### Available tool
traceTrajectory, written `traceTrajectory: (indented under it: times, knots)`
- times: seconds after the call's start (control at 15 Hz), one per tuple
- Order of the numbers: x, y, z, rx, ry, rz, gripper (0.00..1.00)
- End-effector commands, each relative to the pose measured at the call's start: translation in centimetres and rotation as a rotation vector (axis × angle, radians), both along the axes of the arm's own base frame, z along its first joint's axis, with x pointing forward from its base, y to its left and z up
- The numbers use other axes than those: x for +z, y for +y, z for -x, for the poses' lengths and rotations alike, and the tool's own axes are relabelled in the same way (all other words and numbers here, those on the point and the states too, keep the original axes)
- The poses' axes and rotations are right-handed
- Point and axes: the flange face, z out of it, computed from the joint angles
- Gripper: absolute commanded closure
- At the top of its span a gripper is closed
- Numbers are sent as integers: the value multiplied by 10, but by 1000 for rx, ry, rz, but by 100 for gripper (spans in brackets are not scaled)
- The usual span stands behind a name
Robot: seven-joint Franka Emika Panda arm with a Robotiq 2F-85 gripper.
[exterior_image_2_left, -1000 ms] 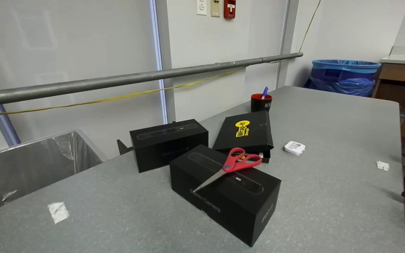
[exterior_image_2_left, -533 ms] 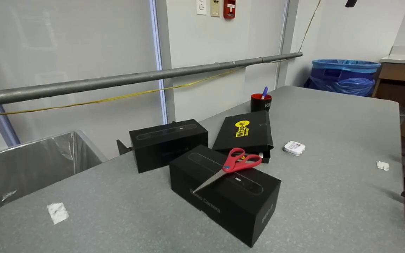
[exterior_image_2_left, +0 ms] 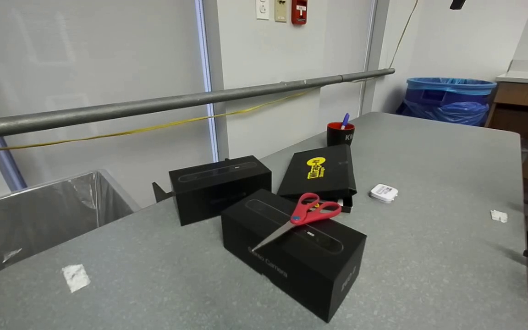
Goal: Remove the pen from the cup and put it on the table
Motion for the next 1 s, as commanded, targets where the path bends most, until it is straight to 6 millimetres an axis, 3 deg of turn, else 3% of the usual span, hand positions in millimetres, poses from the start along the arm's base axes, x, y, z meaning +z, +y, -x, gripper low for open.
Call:
traceTrajectory:
  times: [0.0,0.33,0.6,0.73,0.8,0.93]
  knots:
    - [-23,6,-39,-63,-58,29,0]
    - [-106,23,-120,-173,-78,127,0]
    - [-171,21,-172,-295,-62,216,0]
    - [-187,16,-186,-331,6,209,0]
    - [-182,20,-161,-289,-20,190,0]
    - [-195,18,-166,-290,-6,193,0]
